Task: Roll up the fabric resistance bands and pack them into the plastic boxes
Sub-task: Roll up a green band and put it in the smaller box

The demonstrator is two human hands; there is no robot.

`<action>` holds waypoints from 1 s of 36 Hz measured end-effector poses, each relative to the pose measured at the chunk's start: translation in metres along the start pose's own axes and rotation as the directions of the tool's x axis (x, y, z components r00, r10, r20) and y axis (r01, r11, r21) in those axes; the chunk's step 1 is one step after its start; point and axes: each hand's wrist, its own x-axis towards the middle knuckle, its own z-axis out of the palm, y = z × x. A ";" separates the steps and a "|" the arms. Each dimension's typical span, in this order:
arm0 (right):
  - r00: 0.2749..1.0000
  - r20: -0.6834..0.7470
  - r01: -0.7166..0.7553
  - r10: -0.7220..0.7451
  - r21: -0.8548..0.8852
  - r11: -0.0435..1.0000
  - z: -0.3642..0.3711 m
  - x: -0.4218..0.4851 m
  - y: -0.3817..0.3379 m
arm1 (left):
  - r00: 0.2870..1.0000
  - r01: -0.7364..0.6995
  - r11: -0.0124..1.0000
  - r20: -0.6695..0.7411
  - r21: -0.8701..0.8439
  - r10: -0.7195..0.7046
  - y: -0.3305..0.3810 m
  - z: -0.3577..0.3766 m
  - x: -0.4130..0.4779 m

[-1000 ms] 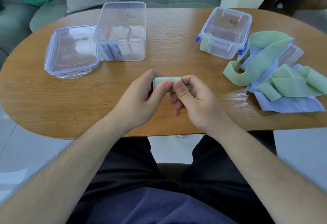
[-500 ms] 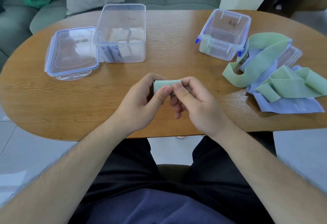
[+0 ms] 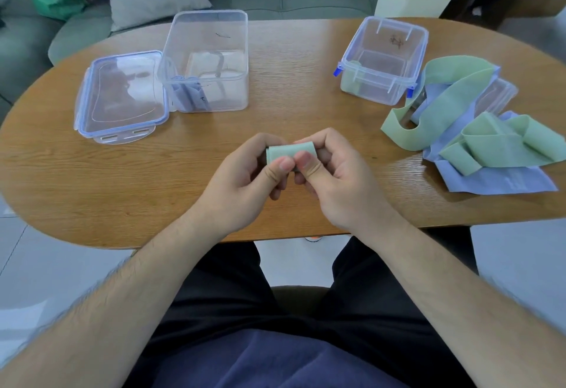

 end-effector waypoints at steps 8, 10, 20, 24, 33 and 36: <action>1.000 0.011 0.017 -0.017 -0.051 0.999 -0.004 0.001 -0.002 | 0.999 -0.033 0.999 -0.030 -0.027 0.032 -0.003 0.004 0.000; 0.999 0.032 0.024 -0.022 -0.086 0.996 -0.007 0.001 0.000 | 0.999 -0.043 0.999 -0.017 -0.007 0.043 -0.004 0.005 0.000; 1.000 -0.021 0.008 -0.009 -0.072 0.997 -0.018 0.004 -0.002 | 0.992 -0.105 0.982 -0.049 0.159 0.114 -0.011 -0.002 0.001; 0.999 -0.016 -0.047 0.047 -0.009 0.999 -0.018 0.003 -0.004 | 0.979 -0.168 0.949 -0.063 0.267 0.191 -0.013 -0.003 0.001; 0.996 -0.048 -0.071 0.070 -0.020 0.997 -0.023 0.003 -0.010 | 0.940 -0.261 0.776 -0.031 0.574 0.339 -0.005 -0.001 0.001; 0.991 -0.053 -0.122 0.121 -0.020 0.992 -0.033 0.004 -0.019 | 0.929 -0.271 0.739 -0.033 0.617 0.368 -0.003 0.001 0.006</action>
